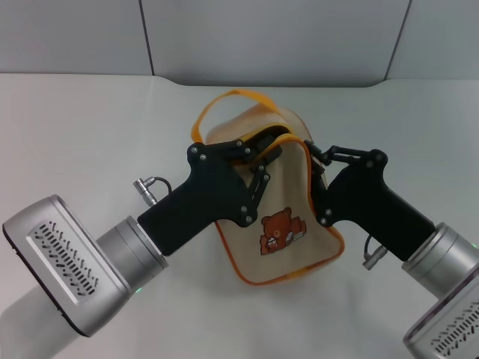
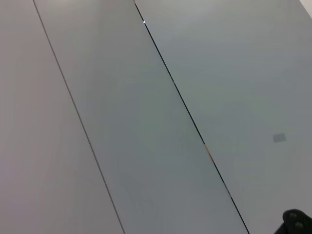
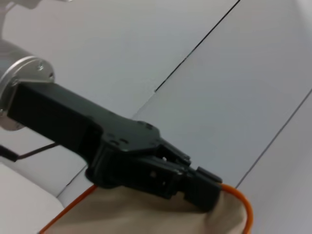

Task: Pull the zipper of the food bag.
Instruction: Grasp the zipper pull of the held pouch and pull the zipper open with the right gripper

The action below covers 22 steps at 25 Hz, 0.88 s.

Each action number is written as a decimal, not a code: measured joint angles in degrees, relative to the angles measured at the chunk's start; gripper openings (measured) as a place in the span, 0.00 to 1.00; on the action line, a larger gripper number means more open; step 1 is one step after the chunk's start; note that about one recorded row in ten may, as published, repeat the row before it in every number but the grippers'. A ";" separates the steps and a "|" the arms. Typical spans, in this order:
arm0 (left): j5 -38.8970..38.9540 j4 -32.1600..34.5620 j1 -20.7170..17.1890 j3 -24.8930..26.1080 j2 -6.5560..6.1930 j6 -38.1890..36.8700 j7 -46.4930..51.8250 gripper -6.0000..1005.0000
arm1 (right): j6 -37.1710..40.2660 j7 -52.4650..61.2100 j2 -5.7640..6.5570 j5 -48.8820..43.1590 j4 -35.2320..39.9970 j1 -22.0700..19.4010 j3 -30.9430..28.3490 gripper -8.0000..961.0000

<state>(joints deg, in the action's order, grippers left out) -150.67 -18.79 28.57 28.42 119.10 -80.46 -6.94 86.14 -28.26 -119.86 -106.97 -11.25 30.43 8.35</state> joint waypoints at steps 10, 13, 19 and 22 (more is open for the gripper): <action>0.46 0.17 -0.01 0.35 0.00 0.04 0.21 0.04 | -1.57 -0.41 -0.03 -0.11 0.19 -4.59 -0.10 0.01; 0.45 0.33 0.03 1.05 0.00 0.09 1.30 0.04 | -1.73 -0.39 0.16 -0.11 0.79 -10.17 -0.14 0.01; 0.51 0.80 -0.36 2.39 -0.01 0.92 2.95 0.03 | 1.33 1.12 0.15 0.16 4.34 -19.58 -0.60 0.01; 0.32 0.89 -0.44 2.05 -0.03 0.93 3.60 0.02 | 3.90 1.89 0.14 0.83 4.26 -19.92 -1.40 0.01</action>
<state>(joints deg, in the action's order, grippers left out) -150.35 -17.90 28.12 30.47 119.07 -79.53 -3.34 90.04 -26.36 -119.72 -106.14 -6.99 10.51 6.95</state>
